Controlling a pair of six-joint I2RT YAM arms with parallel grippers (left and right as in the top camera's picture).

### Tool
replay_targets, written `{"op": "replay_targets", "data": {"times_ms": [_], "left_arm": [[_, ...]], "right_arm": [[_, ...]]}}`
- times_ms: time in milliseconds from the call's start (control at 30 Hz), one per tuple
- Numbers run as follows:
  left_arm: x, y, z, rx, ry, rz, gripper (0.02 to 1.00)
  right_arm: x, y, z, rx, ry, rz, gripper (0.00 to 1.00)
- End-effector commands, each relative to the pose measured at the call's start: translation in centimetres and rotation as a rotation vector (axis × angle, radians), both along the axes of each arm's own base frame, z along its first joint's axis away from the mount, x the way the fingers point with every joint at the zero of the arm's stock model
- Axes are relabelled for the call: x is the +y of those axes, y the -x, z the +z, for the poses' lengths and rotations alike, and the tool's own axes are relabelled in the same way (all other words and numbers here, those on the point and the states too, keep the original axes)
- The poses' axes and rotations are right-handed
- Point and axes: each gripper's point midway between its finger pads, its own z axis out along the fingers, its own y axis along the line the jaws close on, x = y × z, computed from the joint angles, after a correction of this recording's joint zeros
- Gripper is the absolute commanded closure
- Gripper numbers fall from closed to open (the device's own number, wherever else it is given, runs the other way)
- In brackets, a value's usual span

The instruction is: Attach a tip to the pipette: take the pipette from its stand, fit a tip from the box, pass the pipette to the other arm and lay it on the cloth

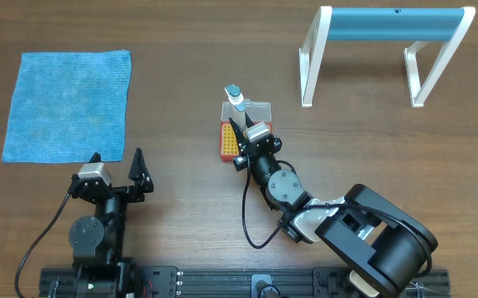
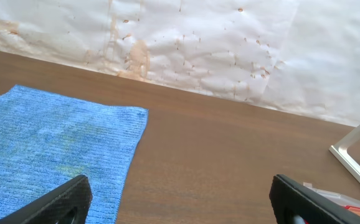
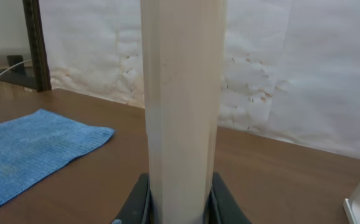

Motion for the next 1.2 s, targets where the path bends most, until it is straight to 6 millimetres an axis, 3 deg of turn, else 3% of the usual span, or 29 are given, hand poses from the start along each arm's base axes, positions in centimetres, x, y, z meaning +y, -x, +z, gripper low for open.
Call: {"op": "replay_targets", "data": {"times_ms": [33,567,933,1200], "left_arm": [[0.0,0.0,-0.2,0.003,0.002,0.001,0.097],[0.0,0.0,-0.2,0.003,0.002,0.002,0.097],[0.0,0.0,-0.2,0.003,0.002,0.002,0.095],[0.0,0.0,-0.2,0.003,0.002,0.002,0.095]], "right_arm": [[0.2,-1.1,0.8,-0.025,-0.015,-0.027,0.925],[-0.4,-1.7,-0.4,0.004,-0.005,-0.043,0.925],[0.5,-1.0,-0.2,0.003,-0.01,-0.016,0.925],[-0.3,-0.5,-0.2,0.001,0.009,-0.045,0.923]]}}
